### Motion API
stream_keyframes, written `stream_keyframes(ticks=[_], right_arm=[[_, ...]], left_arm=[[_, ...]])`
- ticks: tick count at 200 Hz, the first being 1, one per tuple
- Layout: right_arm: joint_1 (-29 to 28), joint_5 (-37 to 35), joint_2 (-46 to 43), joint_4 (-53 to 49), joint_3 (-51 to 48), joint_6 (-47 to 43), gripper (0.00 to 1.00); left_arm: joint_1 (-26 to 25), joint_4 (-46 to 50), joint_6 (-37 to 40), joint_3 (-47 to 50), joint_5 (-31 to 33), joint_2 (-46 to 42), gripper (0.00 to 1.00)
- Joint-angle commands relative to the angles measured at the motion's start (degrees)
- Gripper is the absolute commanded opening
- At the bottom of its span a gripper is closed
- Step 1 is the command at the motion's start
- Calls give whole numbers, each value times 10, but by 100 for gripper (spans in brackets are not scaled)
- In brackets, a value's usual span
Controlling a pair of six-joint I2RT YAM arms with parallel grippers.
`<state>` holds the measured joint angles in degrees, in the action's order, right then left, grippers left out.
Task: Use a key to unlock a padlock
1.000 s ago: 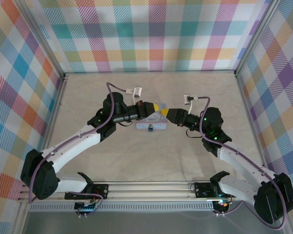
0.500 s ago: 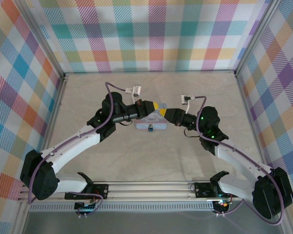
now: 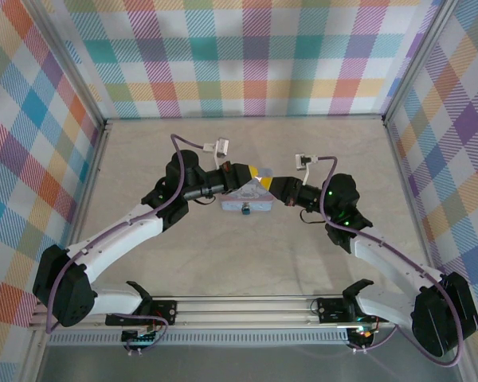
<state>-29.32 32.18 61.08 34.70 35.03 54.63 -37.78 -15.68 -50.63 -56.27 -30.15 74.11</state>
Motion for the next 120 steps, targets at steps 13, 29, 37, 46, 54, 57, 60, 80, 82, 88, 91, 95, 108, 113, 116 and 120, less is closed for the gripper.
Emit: stream_keyframes(ticks=[13, 29, 37, 46, 54, 57, 60, 80, 82, 88, 91, 95, 108, 113, 116, 120], right_arm=[[-4, 10, 0, 37, 9, -10, 0], [-4, 12, -1, 38, 8, -11, 0], [-4, 14, -1, 39, 7, -10, 0], [-4, 15, -1, 40, 7, -12, 0], [-4, 16, -2, 41, 6, -12, 0], [-4, 16, -3, 41, 4, -11, 0], [-4, 16, -4, 41, 4, -12, 0], [-4, 16, -10, 38, 2, -15, 0], [-4, 16, -11, 37, 2, -16, 0], [-3, 17, -11, 35, 2, -17, 0], [-4, 19, -11, 35, 3, -18, 0], [-4, 20, -11, 35, 3, -17, 0], [-4, 20, -13, 34, 0, -17, 0], [-4, 18, -15, 33, -1, -16, 0], [-4, 16, -16, 33, -2, -16, 0], [-4, 14, -18, 33, -3, -16, 0]], left_arm=[[-2, -21, -4, 8, -11, -9, 0], [-2, -22, -3, 7, -11, -9, 0], [-2, -20, -3, 6, -11, -8, 0], [-1, -17, -1, 4, -11, -8, 0], [-2, -14, 2, 2, -11, -7, 0], [-1, -12, 3, 1, -11, -7, 0], [-1, -11, 3, 0, -10, -7, 0], [-1, 0, 9, -5, -11, -5, 0], [-1, 1, 9, -6, -11, -4, 0], [-1, 5, 11, -8, -10, -3, 0], [-1, 6, 11, -9, -10, -2, 0], [-1, 7, 12, -9, -11, -2, 0], [-1, 7, 13, -11, -11, -2, 0], [0, 7, 14, -12, -9, -3, 2], [0, 9, 13, -12, -8, -4, 8], [0, 11, 14, -12, -5, -5, 18]])
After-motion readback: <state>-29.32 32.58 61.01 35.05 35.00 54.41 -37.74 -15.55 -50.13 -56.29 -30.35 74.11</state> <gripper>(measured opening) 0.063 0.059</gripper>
